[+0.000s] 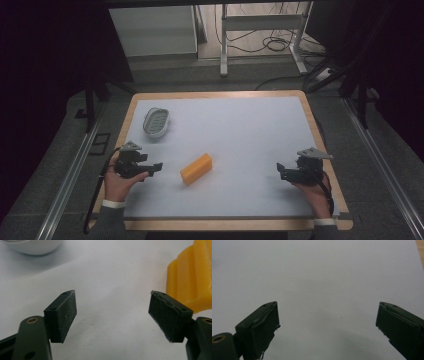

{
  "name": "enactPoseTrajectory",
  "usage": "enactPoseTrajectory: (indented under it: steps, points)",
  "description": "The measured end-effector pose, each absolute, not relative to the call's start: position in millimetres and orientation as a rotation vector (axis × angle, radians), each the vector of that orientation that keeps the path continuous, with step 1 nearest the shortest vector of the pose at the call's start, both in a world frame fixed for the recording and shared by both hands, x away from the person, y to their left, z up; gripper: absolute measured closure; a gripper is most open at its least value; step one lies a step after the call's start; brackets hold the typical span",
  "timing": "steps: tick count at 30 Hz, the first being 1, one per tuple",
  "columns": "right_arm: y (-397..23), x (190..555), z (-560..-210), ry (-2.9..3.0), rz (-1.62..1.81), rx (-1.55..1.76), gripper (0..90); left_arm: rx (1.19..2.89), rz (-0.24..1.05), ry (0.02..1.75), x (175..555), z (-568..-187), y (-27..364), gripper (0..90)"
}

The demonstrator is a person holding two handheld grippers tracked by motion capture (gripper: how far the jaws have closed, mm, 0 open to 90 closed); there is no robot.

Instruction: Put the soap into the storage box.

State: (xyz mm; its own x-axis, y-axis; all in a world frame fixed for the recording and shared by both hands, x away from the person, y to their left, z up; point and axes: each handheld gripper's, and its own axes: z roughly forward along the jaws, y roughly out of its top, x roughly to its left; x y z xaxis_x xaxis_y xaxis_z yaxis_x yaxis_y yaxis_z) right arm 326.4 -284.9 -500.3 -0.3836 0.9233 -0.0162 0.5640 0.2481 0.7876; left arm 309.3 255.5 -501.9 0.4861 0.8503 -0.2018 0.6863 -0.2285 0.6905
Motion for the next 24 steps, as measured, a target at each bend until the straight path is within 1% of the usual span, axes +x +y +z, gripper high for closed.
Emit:
enactPoseTrajectory:
  steps: [7, 16, 24]
  points:
    - [-293, 324, -504, 2.067, 0.948, 1.38, 6.2, 1.974, 0.286, 1.271, 310, -499, 258, 22.8]
    - [-293, 320, -500, 2.055, 0.96, 1.358, 6.5, 1.969, 0.293, 1.273, 308, -498, 260, 22.5]
    - [-299, 316, -497, 2.027, 0.963, 1.374, 6.8, 1.987, 0.296, 1.23, 305, -491, 253, 22.5]
